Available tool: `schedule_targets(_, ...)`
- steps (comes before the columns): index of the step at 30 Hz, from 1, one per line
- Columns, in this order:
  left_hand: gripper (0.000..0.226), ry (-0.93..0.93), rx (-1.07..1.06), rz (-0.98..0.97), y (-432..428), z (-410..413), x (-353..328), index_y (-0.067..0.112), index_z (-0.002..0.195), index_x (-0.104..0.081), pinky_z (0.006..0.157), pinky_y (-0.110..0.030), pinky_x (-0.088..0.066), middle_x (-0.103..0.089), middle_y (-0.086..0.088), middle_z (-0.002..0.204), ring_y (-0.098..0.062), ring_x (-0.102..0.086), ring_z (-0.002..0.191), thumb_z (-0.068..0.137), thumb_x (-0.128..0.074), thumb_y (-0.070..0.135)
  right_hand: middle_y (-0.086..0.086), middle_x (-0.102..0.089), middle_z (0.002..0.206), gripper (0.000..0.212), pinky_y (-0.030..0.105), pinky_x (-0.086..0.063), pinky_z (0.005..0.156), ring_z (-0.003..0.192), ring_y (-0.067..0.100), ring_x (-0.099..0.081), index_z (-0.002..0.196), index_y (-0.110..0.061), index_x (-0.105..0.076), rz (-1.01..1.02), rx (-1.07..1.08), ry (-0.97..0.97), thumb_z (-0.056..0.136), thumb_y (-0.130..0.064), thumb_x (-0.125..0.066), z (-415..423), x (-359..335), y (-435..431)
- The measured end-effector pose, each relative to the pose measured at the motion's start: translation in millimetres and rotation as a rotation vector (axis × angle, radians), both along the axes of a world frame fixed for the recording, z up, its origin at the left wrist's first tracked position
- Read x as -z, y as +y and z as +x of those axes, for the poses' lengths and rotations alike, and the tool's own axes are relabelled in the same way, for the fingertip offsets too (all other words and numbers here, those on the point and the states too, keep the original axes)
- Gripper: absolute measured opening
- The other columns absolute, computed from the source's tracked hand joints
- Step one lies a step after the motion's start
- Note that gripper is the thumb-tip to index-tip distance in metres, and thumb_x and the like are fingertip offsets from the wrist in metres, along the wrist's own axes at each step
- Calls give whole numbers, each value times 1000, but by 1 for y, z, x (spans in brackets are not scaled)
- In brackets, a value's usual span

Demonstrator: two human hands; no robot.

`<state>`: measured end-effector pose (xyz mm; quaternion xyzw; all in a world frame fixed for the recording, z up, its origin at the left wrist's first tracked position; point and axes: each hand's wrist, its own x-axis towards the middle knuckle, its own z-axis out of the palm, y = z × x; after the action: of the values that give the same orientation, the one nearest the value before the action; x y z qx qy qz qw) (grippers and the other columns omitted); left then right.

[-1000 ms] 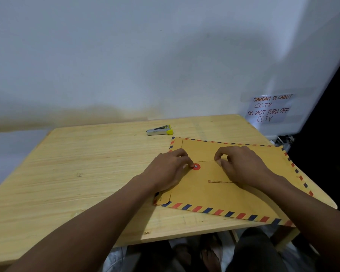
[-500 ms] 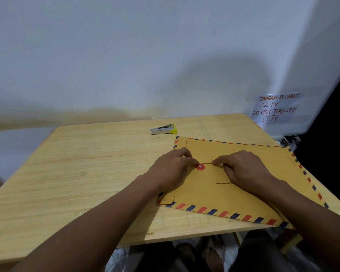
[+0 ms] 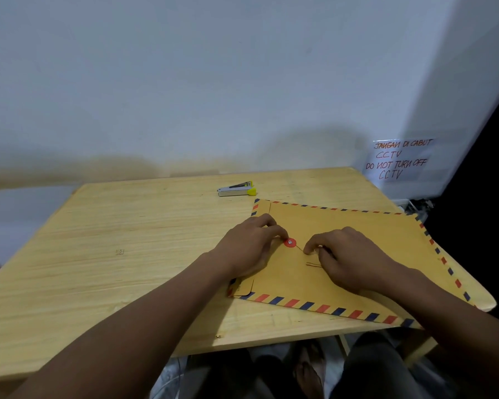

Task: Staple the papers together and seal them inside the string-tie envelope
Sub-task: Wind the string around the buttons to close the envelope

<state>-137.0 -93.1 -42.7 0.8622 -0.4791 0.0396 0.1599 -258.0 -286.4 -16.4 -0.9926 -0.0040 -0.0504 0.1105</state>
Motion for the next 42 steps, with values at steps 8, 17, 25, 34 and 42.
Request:
schedule_targets(8, 49, -233, -501, 28, 4, -8, 7, 21, 116, -55, 80, -39, -51, -57, -1, 111, -22, -55, 100, 89, -42, 60, -13, -51, 69, 14, 22, -32, 56, 64, 1, -43, 98, -28, -68, 166, -40, 128, 94, -32, -56, -4, -15, 20)
schedule_targets(17, 51, 200, -78, 37, 2, -4, -8, 21, 142, -49, 113, -41, -35, -54, -3, 144, -25, -45, 135, 93, -50, 35, -11, -47, 52, 12, 19, -35, 55, 50, 2, -43, 91, -20, -72, 359, -61, 233, 93, -21, -61, 12, -33, 11)
schedule_targets(25, 53, -87, -220, -62, -5, 18, 10, 25, 109, -67, 80, -32, -39, -62, 6, 111, -18, -54, 107, 85, -51, 70, -8, -53, 70, 11, 24, -33, 57, 60, 6, -45, 93, -21, -68, 256, -106, 184, 97, -26, -59, 42, -42, 4)
schedule_targets(34, 52, -2, 63, -149, 4, 47, 11, 26, 107, -77, 83, -42, -50, -69, 9, 105, -17, -58, 102, 86, -50, 65, -12, -57, 67, 1, 23, -39, 61, 65, 6, -50, 86, -24, -74, 157, -144, 274, 87, -24, -73, 104, -33, -8)
schedule_targets(42, 44, 74, 67, -172, 6, 51, 15, 28, 114, -76, 86, -44, -48, -64, 12, 110, -15, -54, 106, 88, -57, 58, -10, -68, 71, 9, 25, -45, 69, 73, 8, -61, 86, -17, -77, 356, -90, 367, 80, -23, -79, 132, -25, -17)
